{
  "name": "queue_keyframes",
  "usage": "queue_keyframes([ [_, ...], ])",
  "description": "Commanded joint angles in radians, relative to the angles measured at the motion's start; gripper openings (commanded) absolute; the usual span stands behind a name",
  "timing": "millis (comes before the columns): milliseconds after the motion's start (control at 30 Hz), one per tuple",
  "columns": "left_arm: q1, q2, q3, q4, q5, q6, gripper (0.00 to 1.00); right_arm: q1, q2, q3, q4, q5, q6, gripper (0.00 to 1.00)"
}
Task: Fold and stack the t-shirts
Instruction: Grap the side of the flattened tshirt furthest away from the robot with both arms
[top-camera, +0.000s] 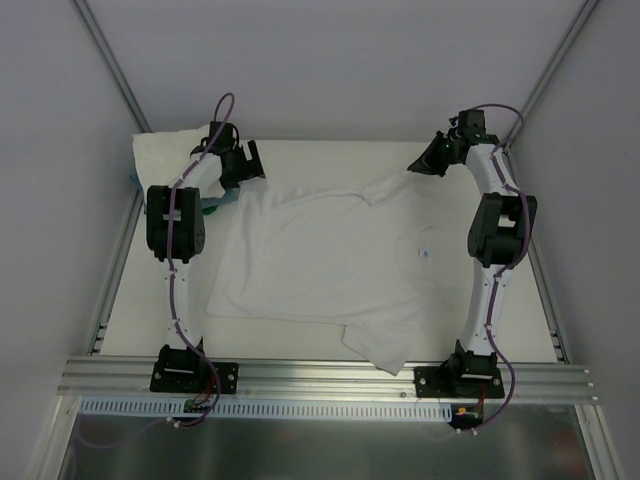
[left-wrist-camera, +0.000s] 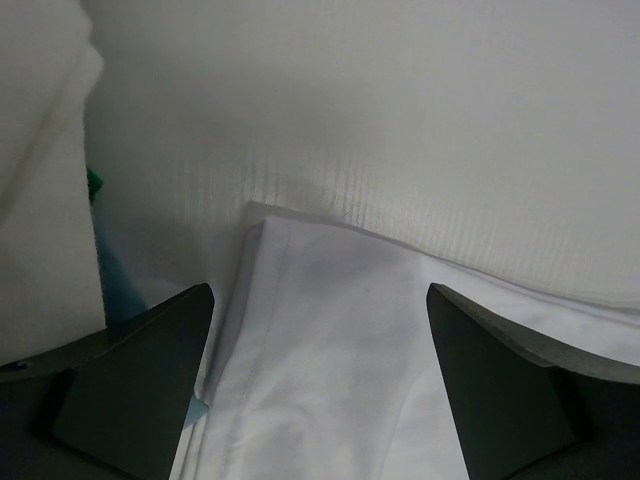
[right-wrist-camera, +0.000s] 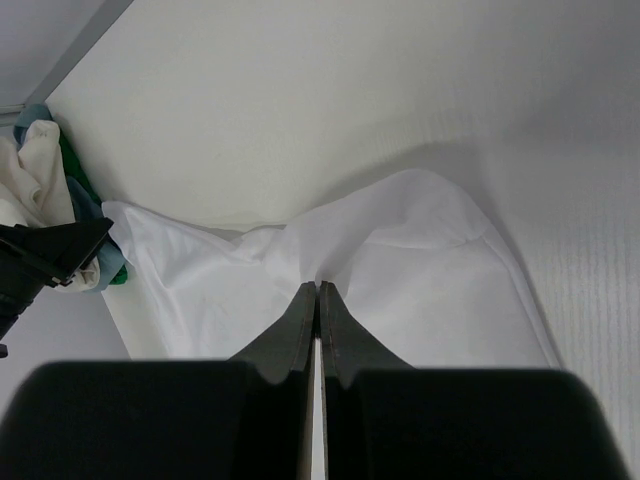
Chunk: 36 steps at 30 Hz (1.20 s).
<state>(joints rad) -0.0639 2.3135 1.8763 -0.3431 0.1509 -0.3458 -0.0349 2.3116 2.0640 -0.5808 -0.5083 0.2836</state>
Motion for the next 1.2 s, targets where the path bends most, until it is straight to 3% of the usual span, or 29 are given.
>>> queue_keyframes([
  [0, 0.009, 0.017, 0.026, -0.025, -0.022, -0.021, 0.91, 0.003, -0.101, -0.004, 0.002, 0.008, -0.012, 0.01],
  [433, 0.012, 0.101, 0.162, -0.119, 0.051, -0.002, 0.88, 0.003, -0.103, -0.001, 0.002, 0.011, -0.011, 0.00],
  [567, 0.015, 0.122, 0.182, -0.144, 0.108, -0.013, 0.78, 0.003, -0.103, -0.001, 0.004, 0.014, -0.008, 0.01],
  [700, 0.016, 0.127, 0.185, -0.166, 0.125, -0.004, 0.61, 0.003, -0.104, -0.001, 0.006, 0.016, -0.008, 0.00],
  [767, 0.018, 0.127, 0.185, -0.169, 0.128, -0.005, 0.40, 0.003, -0.104, -0.002, 0.009, 0.016, -0.008, 0.00],
  [800, 0.021, 0.127, 0.185, -0.172, 0.127, -0.007, 0.20, 0.003, -0.104, -0.002, 0.009, 0.016, -0.008, 0.00],
  [867, 0.022, 0.129, 0.185, -0.172, 0.127, -0.010, 0.00, 0.003, -0.104, -0.002, 0.009, 0.014, -0.006, 0.00],
  [1167, 0.022, 0.067, 0.126, -0.134, 0.087, 0.011, 0.00, 0.003, -0.109, -0.005, 0.009, 0.010, -0.008, 0.01],
])
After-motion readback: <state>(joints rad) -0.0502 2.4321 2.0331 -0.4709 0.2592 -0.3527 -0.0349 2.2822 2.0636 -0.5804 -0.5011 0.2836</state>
